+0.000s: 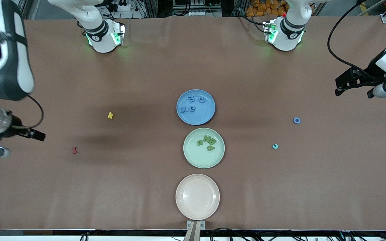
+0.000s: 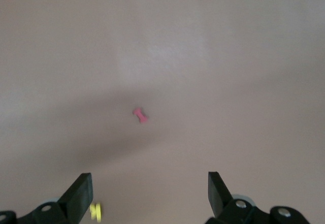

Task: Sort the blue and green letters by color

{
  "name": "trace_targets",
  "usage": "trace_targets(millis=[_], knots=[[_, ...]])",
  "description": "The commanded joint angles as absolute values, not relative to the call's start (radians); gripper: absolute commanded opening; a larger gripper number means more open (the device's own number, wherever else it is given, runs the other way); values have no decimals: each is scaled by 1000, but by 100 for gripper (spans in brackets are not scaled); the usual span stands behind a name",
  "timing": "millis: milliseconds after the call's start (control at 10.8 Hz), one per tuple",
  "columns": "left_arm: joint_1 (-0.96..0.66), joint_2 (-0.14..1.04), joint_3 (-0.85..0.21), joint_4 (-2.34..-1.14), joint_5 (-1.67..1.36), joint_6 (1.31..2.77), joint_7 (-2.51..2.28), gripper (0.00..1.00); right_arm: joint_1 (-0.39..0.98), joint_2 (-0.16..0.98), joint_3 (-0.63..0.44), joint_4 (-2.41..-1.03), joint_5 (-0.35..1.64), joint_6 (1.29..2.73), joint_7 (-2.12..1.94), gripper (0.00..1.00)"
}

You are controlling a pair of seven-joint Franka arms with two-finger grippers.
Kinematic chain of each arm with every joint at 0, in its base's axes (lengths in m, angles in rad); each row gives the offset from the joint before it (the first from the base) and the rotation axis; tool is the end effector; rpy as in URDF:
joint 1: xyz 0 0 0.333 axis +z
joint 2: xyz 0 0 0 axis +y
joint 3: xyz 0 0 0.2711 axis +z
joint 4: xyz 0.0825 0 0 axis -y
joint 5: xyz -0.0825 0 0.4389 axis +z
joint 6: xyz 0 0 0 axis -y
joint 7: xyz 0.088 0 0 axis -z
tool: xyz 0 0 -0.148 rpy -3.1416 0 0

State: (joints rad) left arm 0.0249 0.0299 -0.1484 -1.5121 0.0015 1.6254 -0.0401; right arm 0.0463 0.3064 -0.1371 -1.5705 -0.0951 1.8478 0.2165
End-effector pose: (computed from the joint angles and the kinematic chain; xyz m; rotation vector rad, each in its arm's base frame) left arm 0.6222 -0.0760 0.5567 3.1264 -0.1301 0.1303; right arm 0.6842 -0.0679 0.3653 2.9794 -0.4112 -0.0273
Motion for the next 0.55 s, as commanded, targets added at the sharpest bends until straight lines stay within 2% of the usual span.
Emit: trace_targets(millis=[0,370,462], knots=[[32,18,-149,-1516,-14,1615,-18,100,52,230,-129,-1425,-106,1617,184,100],[34,18,-149,-1516,-12,1603,-18,100,20,97,-7,-1338,-109,1373,198,100],[32,18,-149,-1514,-11,1603,-20,100,18,53,9,-1347,-103,1361,216,100]])
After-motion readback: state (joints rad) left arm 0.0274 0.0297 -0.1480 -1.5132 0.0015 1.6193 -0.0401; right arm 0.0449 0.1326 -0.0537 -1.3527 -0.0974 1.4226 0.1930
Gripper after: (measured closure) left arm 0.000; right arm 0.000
